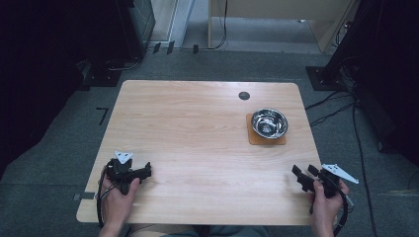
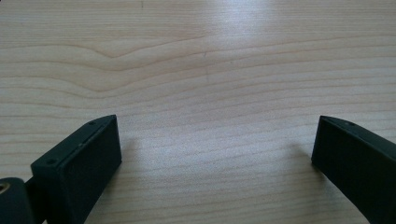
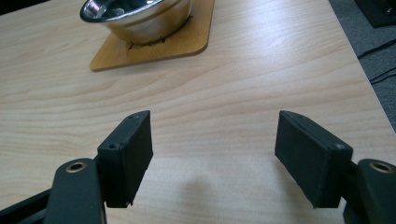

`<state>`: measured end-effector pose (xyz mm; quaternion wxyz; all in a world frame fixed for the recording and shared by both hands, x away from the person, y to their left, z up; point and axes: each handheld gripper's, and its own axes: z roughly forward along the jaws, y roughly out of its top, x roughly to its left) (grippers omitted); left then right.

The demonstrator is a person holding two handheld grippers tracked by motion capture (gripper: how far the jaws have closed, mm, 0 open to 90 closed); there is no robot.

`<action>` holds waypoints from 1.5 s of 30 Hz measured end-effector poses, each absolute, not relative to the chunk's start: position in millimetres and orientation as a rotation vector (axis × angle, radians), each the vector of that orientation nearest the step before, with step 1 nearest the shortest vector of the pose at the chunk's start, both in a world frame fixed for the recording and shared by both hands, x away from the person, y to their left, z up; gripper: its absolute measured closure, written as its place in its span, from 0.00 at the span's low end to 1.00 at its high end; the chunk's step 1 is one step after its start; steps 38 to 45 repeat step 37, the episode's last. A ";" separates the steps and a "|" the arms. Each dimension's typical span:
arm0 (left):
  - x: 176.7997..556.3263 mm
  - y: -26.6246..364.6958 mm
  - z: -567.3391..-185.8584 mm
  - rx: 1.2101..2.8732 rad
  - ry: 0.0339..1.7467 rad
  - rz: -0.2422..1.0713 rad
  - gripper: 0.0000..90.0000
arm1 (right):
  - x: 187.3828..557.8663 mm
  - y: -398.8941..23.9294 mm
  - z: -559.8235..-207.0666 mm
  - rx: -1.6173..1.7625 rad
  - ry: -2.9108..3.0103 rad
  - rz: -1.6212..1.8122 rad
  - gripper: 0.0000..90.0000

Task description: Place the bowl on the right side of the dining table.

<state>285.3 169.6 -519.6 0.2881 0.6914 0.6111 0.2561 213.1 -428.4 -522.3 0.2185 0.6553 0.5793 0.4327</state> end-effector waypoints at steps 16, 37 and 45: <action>285.3 169.6 -519.6 1.847 1.632 0.684 0.01 | 197.1 -418.3 -523.7 1.799 1.718 1.063 0.29; 285.1 169.6 -519.7 1.846 1.631 0.684 0.01 | 200.2 -398.6 -524.7 1.728 1.763 0.801 0.18; 285.1 169.6 -519.7 1.846 1.631 0.684 0.01 | 200.2 -398.6 -524.7 1.728 1.763 0.801 0.18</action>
